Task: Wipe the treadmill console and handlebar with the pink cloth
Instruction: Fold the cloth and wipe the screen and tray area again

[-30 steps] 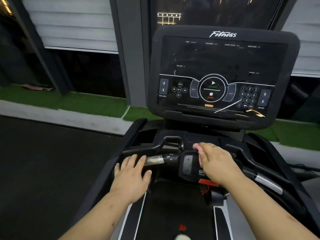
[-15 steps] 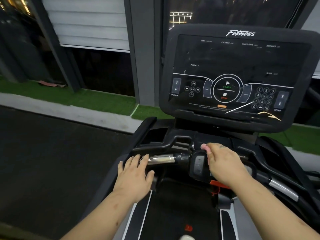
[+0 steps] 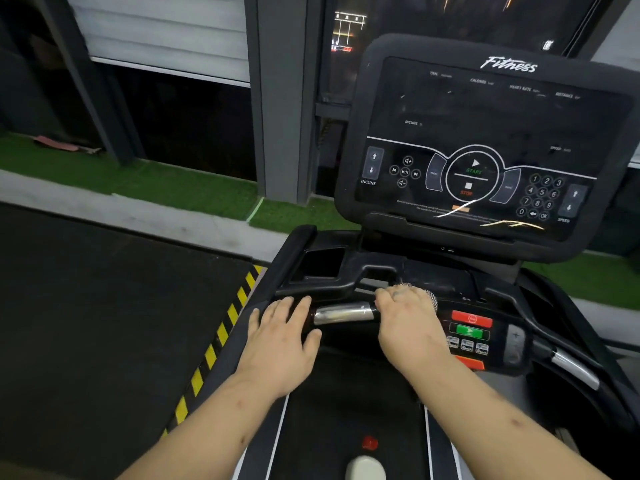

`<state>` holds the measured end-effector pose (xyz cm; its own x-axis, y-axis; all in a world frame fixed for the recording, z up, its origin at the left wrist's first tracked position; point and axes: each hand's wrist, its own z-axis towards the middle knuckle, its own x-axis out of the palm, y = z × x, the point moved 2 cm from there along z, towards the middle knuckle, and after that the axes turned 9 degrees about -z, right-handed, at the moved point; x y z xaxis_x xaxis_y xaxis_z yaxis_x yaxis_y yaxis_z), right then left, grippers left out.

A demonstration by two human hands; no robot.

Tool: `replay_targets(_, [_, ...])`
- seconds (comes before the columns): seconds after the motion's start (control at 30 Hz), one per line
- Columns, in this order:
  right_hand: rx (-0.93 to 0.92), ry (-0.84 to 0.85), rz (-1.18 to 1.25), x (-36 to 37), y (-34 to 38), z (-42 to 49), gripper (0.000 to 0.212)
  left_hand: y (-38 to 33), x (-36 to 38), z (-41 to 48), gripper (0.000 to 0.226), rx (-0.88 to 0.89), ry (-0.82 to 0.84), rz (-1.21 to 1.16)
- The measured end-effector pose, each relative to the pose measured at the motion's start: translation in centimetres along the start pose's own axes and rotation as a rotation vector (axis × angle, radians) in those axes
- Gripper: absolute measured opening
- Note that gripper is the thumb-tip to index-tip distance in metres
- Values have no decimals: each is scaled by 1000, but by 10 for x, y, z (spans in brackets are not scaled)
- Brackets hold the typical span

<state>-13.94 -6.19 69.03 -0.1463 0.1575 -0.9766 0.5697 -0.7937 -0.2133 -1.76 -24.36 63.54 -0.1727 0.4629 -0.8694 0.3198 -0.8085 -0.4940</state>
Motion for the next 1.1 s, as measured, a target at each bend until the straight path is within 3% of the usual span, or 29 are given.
replay_targets(0.27, [79, 67, 10, 5, 44, 7, 63, 18, 4, -2, 63, 7, 0, -56])
replay_targets(0.6, [-37, 57, -69, 10, 30, -1, 65, 23, 8, 2, 63, 34, 8, -81])
replay_targets(0.77, [61, 54, 27, 12, 50, 1, 66, 37, 1, -1, 62, 19, -12, -85])
replay_targets(0.97, [-136, 56, 4, 14, 106, 7, 66, 48, -3, -3, 60, -3, -48, -103])
replay_targets(1.1, [-139, 64, -54, 20, 102, 8, 66, 51, -6, -3, 60, 1, -48, -103])
